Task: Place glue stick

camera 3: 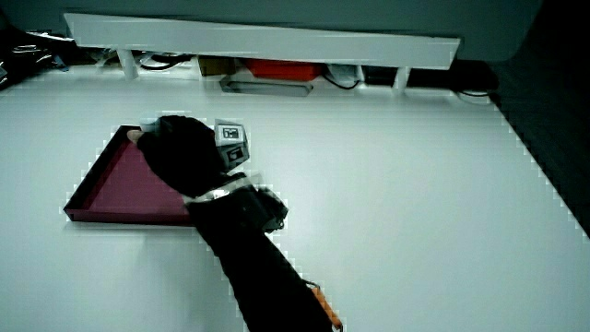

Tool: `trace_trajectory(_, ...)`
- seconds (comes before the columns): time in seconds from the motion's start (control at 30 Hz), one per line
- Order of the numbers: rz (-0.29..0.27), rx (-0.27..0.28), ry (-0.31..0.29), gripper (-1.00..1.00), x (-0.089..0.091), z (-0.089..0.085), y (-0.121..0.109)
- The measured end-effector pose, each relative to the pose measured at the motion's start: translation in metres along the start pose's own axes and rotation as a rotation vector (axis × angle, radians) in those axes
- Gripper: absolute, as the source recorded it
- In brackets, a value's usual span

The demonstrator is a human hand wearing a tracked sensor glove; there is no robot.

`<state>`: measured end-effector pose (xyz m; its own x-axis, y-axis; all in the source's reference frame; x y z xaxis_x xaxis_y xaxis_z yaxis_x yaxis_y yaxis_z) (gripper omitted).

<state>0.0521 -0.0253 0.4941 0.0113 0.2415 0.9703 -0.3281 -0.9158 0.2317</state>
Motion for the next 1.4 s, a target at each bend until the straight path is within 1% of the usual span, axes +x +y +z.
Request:
trace_trajectory(0.03, 0.001, 0.001, -0.009, 0.00, 0.004, -0.002, 0.001)
trace_trajectory(0.1, -0.032, -0.014, -0.011, 0.00, 0.012, -0.006, 0.003)
trace_trajectory(0.13, -0.031, -0.021, 0.000, 0.00, 0.015, -0.009, 0.003)
trace_trajectory(0.17, -0.053, -0.026, -0.008, 0.00, 0.018, -0.011, 0.004)
trace_trajectory(0.23, -0.104, -0.058, -0.004, 0.00, 0.021, -0.016, 0.006)
trace_trajectory(0.27, -0.101, -0.061, -0.031, 0.00, 0.025, -0.018, 0.008)
trace_trajectory(0.3, -0.122, -0.066, -0.038, 0.00, 0.024, -0.019, 0.007)
trace_trajectory(0.33, -0.117, -0.076, -0.024, 0.00, 0.027, -0.020, 0.007)
trace_trajectory(0.37, -0.138, -0.077, -0.018, 0.00, 0.029, -0.021, 0.008)
trace_trajectory(0.4, -0.156, -0.082, -0.036, 0.00, 0.032, -0.021, 0.008)
trace_trajectory(0.43, -0.150, -0.081, -0.027, 0.00, 0.035, -0.022, 0.008)
trace_trajectory(0.47, -0.165, -0.084, -0.019, 0.00, 0.038, -0.022, 0.008)
trace_trajectory(0.53, -0.202, -0.091, -0.023, 0.00, 0.042, -0.023, 0.009)
trace_trajectory(0.57, -0.205, -0.102, -0.021, 0.00, 0.044, -0.024, 0.010)
trace_trajectory(0.6, -0.227, -0.099, -0.039, 0.00, 0.045, -0.025, 0.009)
trace_trajectory(0.63, -0.236, -0.038, -0.085, 0.00, 0.044, -0.026, 0.008)
trace_trajectory(0.67, -0.247, -0.050, -0.080, 0.00, 0.044, -0.027, 0.008)
trace_trajectory(0.7, -0.241, -0.029, -0.093, 0.00, 0.045, -0.027, 0.007)
trace_trajectory(0.73, -0.259, -0.033, -0.088, 0.00, 0.050, -0.027, 0.008)
trace_trajectory(0.77, -0.264, -0.038, -0.072, 0.00, 0.049, -0.027, 0.007)
trace_trajectory(0.8, -0.275, -0.040, -0.046, 0.00, 0.053, -0.026, 0.007)
trace_trajectory(0.83, -0.272, -0.045, -0.065, 0.00, 0.056, -0.026, 0.008)
trace_trajectory(0.87, -0.269, -0.048, -0.065, 0.00, 0.049, -0.027, 0.007)
trace_trajectory(0.9, -0.281, -0.050, -0.068, 0.00, 0.061, -0.026, 0.009)
trace_trajectory(0.93, -0.275, -0.045, -0.058, 0.00, 0.055, -0.026, 0.007)
trace_trajectory(0.97, -0.262, -0.047, -0.065, 0.00, 0.052, -0.026, 0.006)
trace_trajectory(1.0, -0.261, -0.060, -0.063, 0.00, 0.047, -0.027, 0.005)
trace_trajectory(1.07, -0.276, -0.054, -0.058, 0.00, 0.059, -0.026, 0.007)
trace_trajectory(1.1, -0.262, -0.055, -0.073, 0.00, 0.055, -0.027, 0.006)
trace_trajectory(1.17, -0.273, -0.051, -0.070, 0.00, 0.058, -0.027, 0.006)
trace_trajectory(1.2, -0.262, -0.059, -0.064, -0.03, 0.055, -0.027, 0.005)
trace_trajectory(1.3, -0.275, -0.052, -0.070, -0.12, 0.057, -0.027, 0.005)
trace_trajectory(1.37, -0.273, -0.053, -0.076, -0.19, 0.057, -0.027, 0.005)
trace_trajectory(1.4, -0.281, -0.054, -0.069, -0.22, 0.057, -0.027, 0.005)
